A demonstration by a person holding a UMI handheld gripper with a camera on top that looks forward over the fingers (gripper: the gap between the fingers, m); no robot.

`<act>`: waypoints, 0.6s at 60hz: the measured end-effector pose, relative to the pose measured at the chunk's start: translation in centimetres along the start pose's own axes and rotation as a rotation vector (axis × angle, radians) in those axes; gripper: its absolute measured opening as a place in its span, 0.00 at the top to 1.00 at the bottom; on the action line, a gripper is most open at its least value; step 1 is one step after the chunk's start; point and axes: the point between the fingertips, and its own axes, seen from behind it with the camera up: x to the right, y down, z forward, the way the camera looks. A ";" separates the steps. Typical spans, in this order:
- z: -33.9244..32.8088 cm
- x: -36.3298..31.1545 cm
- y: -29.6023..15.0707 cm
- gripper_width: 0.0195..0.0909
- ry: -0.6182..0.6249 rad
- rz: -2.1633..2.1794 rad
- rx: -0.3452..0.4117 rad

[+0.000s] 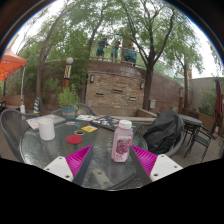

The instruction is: Pour water

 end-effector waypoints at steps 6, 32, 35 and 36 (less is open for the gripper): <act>4.8 2.3 0.7 0.11 0.048 0.027 -0.017; 13.5 2.1 0.0 0.67 0.029 -0.004 0.052; 13.7 2.4 -0.1 0.68 0.037 0.003 0.058; 13.7 2.4 -0.1 0.70 0.038 -0.002 0.058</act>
